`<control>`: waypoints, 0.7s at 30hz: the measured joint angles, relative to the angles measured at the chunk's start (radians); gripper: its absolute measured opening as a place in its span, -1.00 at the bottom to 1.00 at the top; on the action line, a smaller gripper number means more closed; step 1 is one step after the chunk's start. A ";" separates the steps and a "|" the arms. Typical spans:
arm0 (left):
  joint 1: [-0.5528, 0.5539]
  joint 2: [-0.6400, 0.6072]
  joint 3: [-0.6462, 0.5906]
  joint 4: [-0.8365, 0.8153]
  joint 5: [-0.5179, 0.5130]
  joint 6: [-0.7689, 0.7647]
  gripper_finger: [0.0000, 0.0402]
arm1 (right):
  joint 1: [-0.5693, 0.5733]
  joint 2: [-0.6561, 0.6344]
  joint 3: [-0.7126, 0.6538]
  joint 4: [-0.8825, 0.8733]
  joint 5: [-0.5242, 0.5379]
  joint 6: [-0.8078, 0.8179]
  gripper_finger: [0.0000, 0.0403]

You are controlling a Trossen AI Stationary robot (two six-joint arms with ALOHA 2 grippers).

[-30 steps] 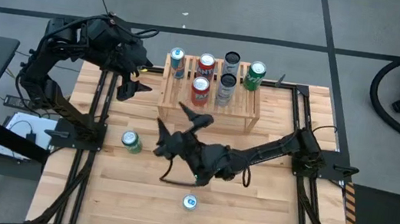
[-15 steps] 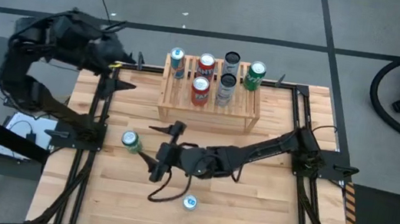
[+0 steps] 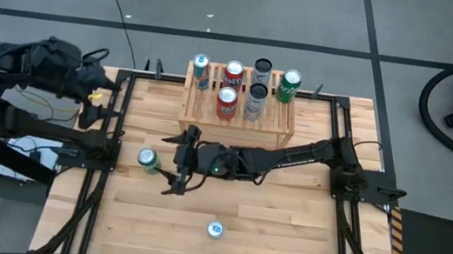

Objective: Place canned beverage on shelf
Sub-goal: Put the green soda can on the shelf aligned with the other green soda can

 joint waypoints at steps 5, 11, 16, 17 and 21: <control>0.000 -0.113 -0.147 0.048 0.000 -0.022 0.86 | -0.018 0.000 0.000 0.000 -0.044 0.014 0.92; 0.000 -0.213 -0.319 0.099 -0.001 -0.042 0.86 | -0.034 0.064 -0.001 0.087 -0.056 0.001 0.92; 0.000 -0.290 -0.452 0.100 -0.001 -0.045 0.86 | -0.048 0.106 -0.001 0.153 -0.049 -0.013 0.92; 0.000 -0.309 -0.476 0.104 -0.001 -0.045 0.86 | -0.053 0.114 -0.001 0.158 -0.049 -0.013 0.92; 0.000 -0.385 -0.563 0.130 -0.001 -0.063 0.86 | -0.078 0.164 -0.001 0.176 -0.066 -0.007 0.92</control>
